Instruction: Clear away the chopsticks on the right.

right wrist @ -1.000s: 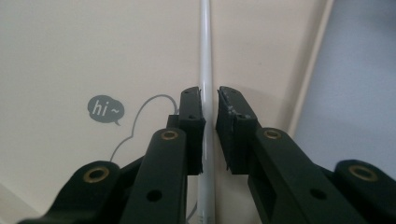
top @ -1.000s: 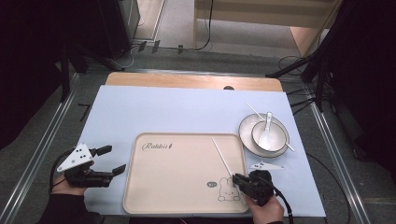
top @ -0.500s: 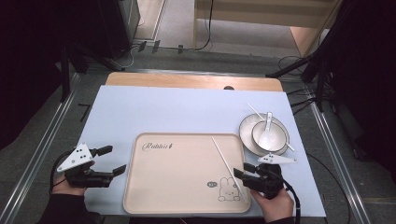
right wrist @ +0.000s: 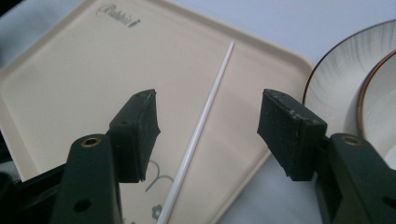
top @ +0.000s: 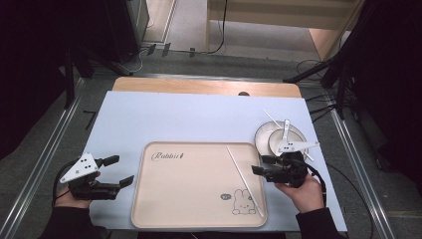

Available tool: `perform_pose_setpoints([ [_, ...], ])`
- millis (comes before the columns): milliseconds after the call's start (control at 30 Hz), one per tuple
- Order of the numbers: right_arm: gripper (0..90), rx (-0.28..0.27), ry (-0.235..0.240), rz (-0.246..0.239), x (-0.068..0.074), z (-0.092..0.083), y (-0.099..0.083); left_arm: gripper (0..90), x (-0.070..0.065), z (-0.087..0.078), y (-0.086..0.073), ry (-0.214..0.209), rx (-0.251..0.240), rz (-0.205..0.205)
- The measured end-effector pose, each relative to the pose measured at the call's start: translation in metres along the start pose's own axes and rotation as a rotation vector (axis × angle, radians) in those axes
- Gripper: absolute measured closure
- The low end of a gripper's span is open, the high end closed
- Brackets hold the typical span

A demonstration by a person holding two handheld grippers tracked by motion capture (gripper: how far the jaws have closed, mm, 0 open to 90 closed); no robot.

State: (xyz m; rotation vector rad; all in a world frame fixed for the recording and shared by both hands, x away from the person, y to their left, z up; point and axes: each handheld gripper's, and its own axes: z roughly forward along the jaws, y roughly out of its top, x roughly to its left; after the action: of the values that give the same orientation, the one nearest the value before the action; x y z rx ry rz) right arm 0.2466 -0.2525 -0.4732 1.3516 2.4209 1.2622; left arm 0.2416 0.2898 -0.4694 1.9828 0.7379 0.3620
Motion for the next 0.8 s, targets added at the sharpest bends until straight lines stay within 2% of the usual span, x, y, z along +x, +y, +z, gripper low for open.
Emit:
perform_pose_setpoints([
  [67, 37.4, -0.019, 0.011, -0.006, -0.007, -0.001, 0.005, 15.5, 0.0, 0.002, 0.0, -0.001, 0.0, -0.001],
  [200, 34.2, -0.05, -0.002, -0.089, -0.018, -0.005, 0.013, 15.5, 0.0, 0.004, 0.0, -0.003, 0.013, 0.001],
  [400, 32.9, -0.083, 0.004, -0.062, -0.04, -0.019, 0.018, 15.5, 0.0, 0.004, 0.0, -0.006, 0.02, 0.001],
  [467, 32.8, -0.071, -0.01, -0.068, -0.049, -0.024, 0.022, 15.5, 0.0, 0.006, 0.0, -0.007, 0.024, -0.002],
  [600, 32.8, -0.085, -0.031, -0.056, -0.063, -0.032, 0.028, 15.5, 0.001, 0.007, 0.0, -0.01, 0.028, 0.001],
  [800, 32.8, -0.093, -0.059, -0.069, -0.08, -0.044, 0.028, 15.5, 0.001, 0.006, -0.001, -0.007, 0.027, -0.005],
])
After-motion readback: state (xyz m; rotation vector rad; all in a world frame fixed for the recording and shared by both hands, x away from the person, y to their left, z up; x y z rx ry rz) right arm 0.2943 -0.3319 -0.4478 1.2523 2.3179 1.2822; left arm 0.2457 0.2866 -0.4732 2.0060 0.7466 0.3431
